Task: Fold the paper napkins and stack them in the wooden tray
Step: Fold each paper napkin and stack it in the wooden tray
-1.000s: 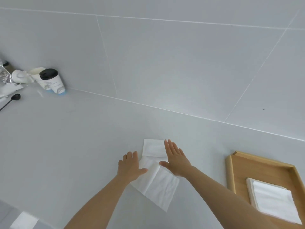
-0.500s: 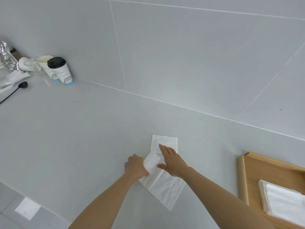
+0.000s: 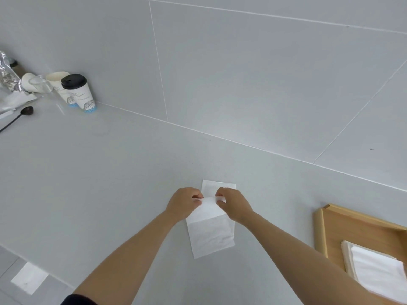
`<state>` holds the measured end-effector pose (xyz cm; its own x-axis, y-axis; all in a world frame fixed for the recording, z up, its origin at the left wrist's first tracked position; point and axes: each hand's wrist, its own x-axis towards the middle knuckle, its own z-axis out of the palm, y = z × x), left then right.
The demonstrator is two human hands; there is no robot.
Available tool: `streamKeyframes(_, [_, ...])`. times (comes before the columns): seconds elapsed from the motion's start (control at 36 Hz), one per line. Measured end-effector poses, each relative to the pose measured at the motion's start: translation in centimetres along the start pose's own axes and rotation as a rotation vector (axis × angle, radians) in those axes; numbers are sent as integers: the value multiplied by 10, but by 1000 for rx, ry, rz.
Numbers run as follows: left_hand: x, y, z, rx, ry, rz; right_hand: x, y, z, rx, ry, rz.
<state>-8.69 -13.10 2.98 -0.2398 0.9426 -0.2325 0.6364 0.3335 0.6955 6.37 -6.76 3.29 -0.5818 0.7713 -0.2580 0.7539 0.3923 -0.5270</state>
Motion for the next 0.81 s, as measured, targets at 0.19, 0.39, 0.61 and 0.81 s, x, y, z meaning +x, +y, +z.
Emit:
streamKeyframes(0.19, [-14,-5,4,8,-86,48,-12,5,1,-34,-72,-36])
streamKeyframes(0.39, [-32,-7,12,46,-392,-10,-23,10,0,-101,-330,4])
streamKeyframes(0.61, [-28,-14,17,233,-285,-118,-21,12,0,-122,-264,46])
streamKeyframes(0.81, [-27,-22,32,511,-233,-221,-14,13,20,-273,-217,-34])
